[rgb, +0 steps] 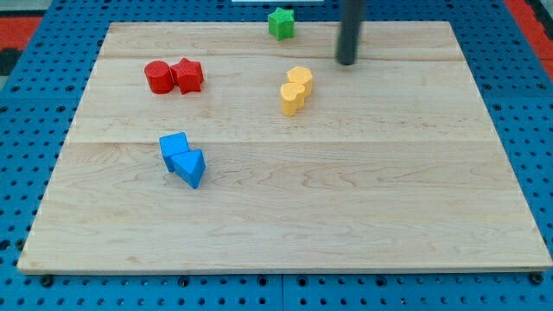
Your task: Move the green star towards the top left
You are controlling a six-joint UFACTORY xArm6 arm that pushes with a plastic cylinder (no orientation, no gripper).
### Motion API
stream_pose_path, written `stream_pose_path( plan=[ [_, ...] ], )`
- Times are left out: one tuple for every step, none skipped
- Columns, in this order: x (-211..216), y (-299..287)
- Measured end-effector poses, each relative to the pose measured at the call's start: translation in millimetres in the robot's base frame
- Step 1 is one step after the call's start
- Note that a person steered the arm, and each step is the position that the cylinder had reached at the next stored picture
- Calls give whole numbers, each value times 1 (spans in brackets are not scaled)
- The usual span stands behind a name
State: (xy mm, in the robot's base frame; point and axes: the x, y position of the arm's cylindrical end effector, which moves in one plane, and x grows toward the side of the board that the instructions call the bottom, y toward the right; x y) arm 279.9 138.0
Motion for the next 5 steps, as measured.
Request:
stream_pose_path(
  plan=[
    [-19,17],
    [-78,54],
    [-89,44],
    [-88,-6],
    [-87,-137]
  ],
)
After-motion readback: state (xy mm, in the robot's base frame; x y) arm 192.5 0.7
